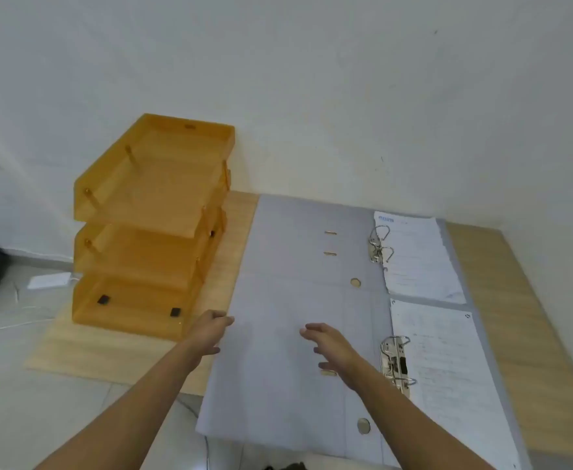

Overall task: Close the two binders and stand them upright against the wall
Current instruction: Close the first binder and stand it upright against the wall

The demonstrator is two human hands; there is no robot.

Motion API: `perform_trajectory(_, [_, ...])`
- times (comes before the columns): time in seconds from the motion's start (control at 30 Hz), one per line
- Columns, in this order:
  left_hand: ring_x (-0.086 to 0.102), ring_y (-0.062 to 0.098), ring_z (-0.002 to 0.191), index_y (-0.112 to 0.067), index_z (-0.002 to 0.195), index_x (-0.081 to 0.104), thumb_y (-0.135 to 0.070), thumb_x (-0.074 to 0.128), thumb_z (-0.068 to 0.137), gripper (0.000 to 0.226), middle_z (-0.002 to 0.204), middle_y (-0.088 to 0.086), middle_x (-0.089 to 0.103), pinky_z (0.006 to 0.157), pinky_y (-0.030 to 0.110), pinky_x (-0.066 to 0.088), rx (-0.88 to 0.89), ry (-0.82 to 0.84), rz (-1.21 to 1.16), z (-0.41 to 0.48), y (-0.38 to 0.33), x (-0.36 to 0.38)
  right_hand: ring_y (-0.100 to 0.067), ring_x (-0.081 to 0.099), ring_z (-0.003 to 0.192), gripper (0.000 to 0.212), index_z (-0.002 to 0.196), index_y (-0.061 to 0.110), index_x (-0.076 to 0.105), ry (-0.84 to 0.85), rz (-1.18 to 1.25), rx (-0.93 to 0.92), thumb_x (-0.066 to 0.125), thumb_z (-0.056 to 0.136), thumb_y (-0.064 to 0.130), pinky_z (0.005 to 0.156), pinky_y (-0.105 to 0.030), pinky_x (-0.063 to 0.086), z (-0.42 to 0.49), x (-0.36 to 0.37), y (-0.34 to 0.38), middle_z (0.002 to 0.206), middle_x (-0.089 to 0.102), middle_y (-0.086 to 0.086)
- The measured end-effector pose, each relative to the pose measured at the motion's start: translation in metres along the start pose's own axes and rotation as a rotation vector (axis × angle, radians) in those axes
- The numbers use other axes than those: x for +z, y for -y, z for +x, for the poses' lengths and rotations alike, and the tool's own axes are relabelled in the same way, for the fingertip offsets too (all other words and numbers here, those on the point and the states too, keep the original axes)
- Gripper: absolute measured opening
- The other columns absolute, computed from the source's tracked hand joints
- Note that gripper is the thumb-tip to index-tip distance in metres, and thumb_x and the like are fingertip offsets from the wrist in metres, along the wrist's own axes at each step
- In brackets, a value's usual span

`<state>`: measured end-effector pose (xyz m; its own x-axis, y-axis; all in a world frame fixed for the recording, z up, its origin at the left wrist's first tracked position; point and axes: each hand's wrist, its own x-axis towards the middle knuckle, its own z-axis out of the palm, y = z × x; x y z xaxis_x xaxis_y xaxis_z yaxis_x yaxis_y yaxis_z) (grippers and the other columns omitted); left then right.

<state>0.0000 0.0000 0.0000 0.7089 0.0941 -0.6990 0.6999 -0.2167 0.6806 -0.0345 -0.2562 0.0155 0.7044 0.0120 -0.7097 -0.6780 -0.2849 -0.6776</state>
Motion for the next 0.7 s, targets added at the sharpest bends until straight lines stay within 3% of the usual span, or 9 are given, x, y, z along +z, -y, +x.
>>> perform_trajectory(0.07, [0.06, 0.021, 0.104, -0.01, 0.149, 0.035, -0.026, 0.056, 0.099, 0.057, 0.133, 0.008, 0.051, 0.084, 0.039, 0.052, -0.052, -0.026, -0.026, 0.004, 0.004, -0.001, -0.024, 0.046, 0.137, 0.056, 0.147, 0.021, 0.047, -0.004, -0.037, 0.044, 0.059, 0.096, 0.041, 0.105, -0.04, 0.045, 0.0, 0.01, -0.004, 0.151, 0.047, -0.003])
perform_trajectory(0.2, [0.047, 0.033, 0.133, -0.01, 0.154, 0.028, -0.026, 0.057, 0.098, 0.065, 0.152, 0.012, 0.041, 0.099, 0.046, 0.046, -0.111, -0.017, 0.026, 0.012, 0.023, 0.004, -0.022, 0.044, 0.14, 0.06, 0.15, 0.018, 0.044, 0.007, -0.081, 0.071, 0.059, 0.096, 0.039, 0.111, -0.039, 0.041, 0.001, 0.022, -0.021, 0.154, 0.045, -0.002])
perform_trajectory(0.33, [0.048, 0.034, 0.132, -0.006, 0.152, 0.032, -0.023, 0.06, 0.096, 0.065, 0.151, 0.014, 0.044, 0.101, 0.044, 0.044, -0.097, -0.067, 0.024, 0.023, 0.023, 0.007, -0.022, 0.044, 0.141, 0.061, 0.151, 0.018, 0.043, -0.016, -0.051, 0.077, 0.059, 0.095, 0.04, 0.116, -0.044, 0.039, 0.006, 0.023, -0.022, 0.154, 0.046, -0.002])
perform_trajectory(0.6, [0.063, 0.022, 0.092, -0.005, 0.132, 0.056, -0.03, 0.064, 0.093, 0.047, 0.118, 0.008, 0.065, 0.069, 0.033, 0.048, -0.12, 0.024, -0.1, 0.027, 0.012, 0.005, -0.021, 0.041, 0.143, 0.062, 0.152, 0.02, 0.042, -0.01, -0.027, 0.061, 0.058, 0.095, 0.041, 0.117, -0.044, 0.038, 0.004, 0.027, -0.013, 0.157, 0.043, -0.001])
perform_trajectory(0.7, [0.067, 0.019, 0.094, -0.009, 0.126, 0.062, -0.034, 0.062, 0.095, 0.041, 0.117, 0.006, 0.071, 0.068, 0.031, 0.05, -0.068, 0.1, -0.131, 0.019, 0.0, 0.002, -0.019, 0.041, 0.143, 0.06, 0.149, 0.023, 0.046, -0.001, -0.001, 0.017, 0.058, 0.095, 0.043, 0.117, -0.045, 0.037, -0.001, 0.028, -0.001, 0.155, 0.044, 0.001])
